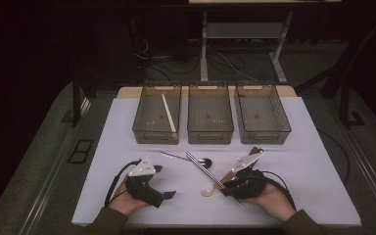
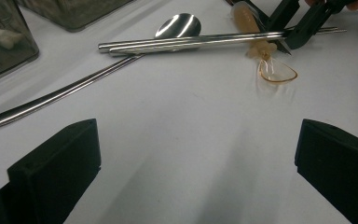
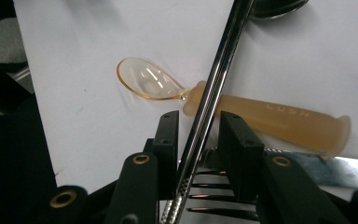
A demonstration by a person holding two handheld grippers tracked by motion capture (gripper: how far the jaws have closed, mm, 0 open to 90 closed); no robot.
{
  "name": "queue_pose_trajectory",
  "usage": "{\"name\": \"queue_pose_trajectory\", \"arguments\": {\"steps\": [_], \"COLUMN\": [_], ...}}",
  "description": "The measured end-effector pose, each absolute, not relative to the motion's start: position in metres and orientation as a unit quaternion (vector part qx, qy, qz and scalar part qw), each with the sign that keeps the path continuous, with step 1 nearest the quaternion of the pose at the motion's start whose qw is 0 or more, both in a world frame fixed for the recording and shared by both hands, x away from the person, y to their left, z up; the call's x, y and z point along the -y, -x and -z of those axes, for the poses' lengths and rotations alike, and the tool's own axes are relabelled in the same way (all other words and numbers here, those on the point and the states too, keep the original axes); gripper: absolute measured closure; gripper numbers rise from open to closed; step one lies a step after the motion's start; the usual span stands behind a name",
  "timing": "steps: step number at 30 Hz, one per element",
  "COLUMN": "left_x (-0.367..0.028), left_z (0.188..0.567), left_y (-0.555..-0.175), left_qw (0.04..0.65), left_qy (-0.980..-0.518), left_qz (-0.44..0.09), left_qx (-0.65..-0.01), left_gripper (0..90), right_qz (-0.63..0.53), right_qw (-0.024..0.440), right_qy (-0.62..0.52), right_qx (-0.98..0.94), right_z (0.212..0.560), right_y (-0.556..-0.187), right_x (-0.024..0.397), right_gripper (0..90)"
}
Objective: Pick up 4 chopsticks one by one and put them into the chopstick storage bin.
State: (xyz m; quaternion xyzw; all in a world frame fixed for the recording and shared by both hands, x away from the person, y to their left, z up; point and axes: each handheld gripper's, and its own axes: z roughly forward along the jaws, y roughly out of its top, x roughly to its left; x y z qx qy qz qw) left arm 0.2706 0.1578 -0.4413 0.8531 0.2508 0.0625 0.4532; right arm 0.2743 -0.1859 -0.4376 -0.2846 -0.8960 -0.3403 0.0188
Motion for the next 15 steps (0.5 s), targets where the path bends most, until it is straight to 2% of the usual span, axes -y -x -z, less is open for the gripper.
{"name": "queue_pose_trajectory", "arguments": {"steps": [8,15], "left_x": [-0.1575,-0.1575], "left_z": [0.4413,0.4413], "left_y": [-0.2705,-0.2706], "left_qw": [0.453,0.453], "left_qy": [-0.853,-0.854], "left_qz": [-0.063,-0.063], "left_qx": [-0.250,-0.250], "left_gripper": [0.0,0.0], "right_qz": [0.333,0.339], "right_qw": [0.014,0.015], "right_qy": [0.298,0.308], "right_qx": [0.895,0.889], "right_z": [0.4387,0.4357], "right_y": [-0.2740,-0.2760], "right_x": [0.1828,0.1852], "right_gripper": [73.9,82.0]}}
